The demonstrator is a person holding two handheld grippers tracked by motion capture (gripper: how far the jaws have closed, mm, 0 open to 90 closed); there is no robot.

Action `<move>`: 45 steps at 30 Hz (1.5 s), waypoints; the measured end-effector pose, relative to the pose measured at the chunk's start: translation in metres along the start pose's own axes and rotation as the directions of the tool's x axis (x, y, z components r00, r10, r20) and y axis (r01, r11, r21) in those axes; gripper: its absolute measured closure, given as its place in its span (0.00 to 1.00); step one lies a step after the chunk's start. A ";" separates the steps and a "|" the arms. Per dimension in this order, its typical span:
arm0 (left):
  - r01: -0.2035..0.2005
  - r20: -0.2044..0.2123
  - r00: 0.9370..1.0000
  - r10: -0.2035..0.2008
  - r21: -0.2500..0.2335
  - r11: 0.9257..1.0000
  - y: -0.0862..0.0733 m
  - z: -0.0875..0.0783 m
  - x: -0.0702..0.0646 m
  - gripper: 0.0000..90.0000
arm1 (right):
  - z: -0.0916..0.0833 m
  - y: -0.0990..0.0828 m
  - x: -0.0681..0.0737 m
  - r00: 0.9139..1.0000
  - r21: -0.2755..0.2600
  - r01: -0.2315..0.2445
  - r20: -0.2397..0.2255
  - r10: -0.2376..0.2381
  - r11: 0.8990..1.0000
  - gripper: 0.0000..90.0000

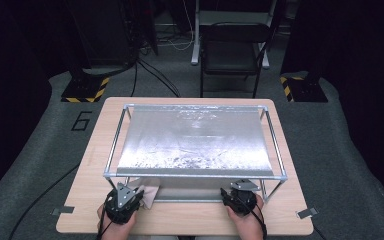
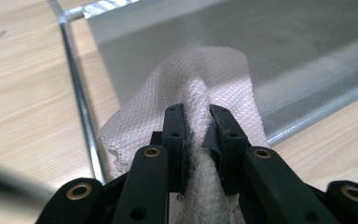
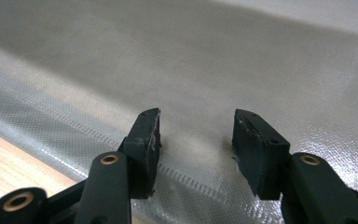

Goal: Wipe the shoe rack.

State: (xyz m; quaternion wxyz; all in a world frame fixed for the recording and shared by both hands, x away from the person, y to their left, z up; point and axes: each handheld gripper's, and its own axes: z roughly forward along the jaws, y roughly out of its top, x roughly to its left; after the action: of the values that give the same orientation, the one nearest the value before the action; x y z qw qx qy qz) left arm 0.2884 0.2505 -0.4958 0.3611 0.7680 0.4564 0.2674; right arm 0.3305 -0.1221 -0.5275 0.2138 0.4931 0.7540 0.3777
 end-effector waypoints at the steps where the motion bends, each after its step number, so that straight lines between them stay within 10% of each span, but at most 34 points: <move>1: 0.007 -0.002 1.000 -0.007 -0.006 1.000 0.000 -0.003 0.001 0.86 | 0.000 0.000 0.000 1.000 0.000 0.000 0.000 0.000 1.000 0.57; 45: 0.035 -0.093 0.995 -0.041 -0.061 0.997 -0.020 -0.048 0.027 0.87 | 0.002 0.000 0.000 1.000 0.010 0.011 0.024 -0.012 1.000 0.57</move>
State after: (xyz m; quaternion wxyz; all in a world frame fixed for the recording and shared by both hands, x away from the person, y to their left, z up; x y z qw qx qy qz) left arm 0.2543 0.2962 -0.4810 0.3670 0.7345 0.4794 0.3099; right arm 0.3320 -0.1218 -0.5284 0.2224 0.4943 0.7560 0.3669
